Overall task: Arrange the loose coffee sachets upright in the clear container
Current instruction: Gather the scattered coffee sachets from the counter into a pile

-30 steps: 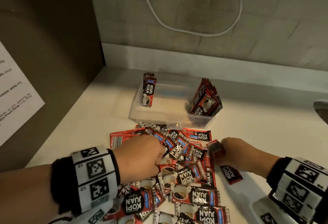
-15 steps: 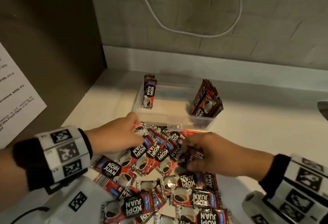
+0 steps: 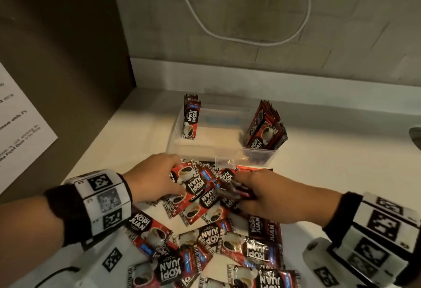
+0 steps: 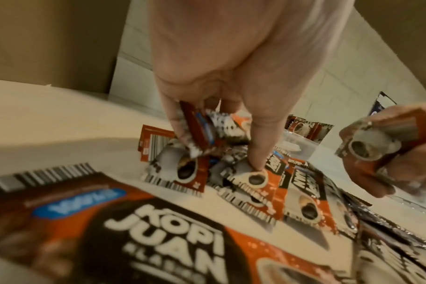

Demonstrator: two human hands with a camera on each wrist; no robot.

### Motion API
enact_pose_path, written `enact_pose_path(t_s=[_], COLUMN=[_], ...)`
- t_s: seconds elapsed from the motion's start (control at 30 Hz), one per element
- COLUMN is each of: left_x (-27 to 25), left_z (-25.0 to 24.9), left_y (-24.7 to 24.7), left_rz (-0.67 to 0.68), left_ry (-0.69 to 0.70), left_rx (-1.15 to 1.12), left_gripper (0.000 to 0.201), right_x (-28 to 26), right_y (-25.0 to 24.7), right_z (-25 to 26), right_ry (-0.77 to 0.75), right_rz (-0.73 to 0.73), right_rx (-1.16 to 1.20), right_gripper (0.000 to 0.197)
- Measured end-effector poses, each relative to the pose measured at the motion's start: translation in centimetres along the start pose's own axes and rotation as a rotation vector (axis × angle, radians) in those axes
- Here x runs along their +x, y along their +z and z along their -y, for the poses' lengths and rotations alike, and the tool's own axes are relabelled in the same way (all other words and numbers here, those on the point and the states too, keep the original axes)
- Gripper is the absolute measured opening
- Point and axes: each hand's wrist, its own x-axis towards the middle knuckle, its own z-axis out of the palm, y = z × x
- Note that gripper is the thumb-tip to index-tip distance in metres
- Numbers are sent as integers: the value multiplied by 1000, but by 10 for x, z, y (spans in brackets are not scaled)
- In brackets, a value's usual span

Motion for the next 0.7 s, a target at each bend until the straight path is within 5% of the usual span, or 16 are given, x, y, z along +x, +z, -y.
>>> enact_pose_path(t_s=[0.13, 0.2, 0.37, 0.7], left_x=[2, 1, 0, 6], left_z=[4, 2, 2, 4], left_y=[11, 12, 7, -1], left_rz=[-8, -24, -64, -207], left_ry=[-38, -39, 28, 10], left_rx=[50, 26, 22, -193], left_gripper=[28, 33, 28, 35], right_x=[-10, -14, -16, -10], right_y=[6, 12, 25, 11], right_z=[5, 11, 15, 11], right_ry=[-7, -26, 4, 27], right_rz=[58, 137, 218, 115], right_rx=[82, 7, -244, -61], right_gripper=[28, 24, 50, 15])
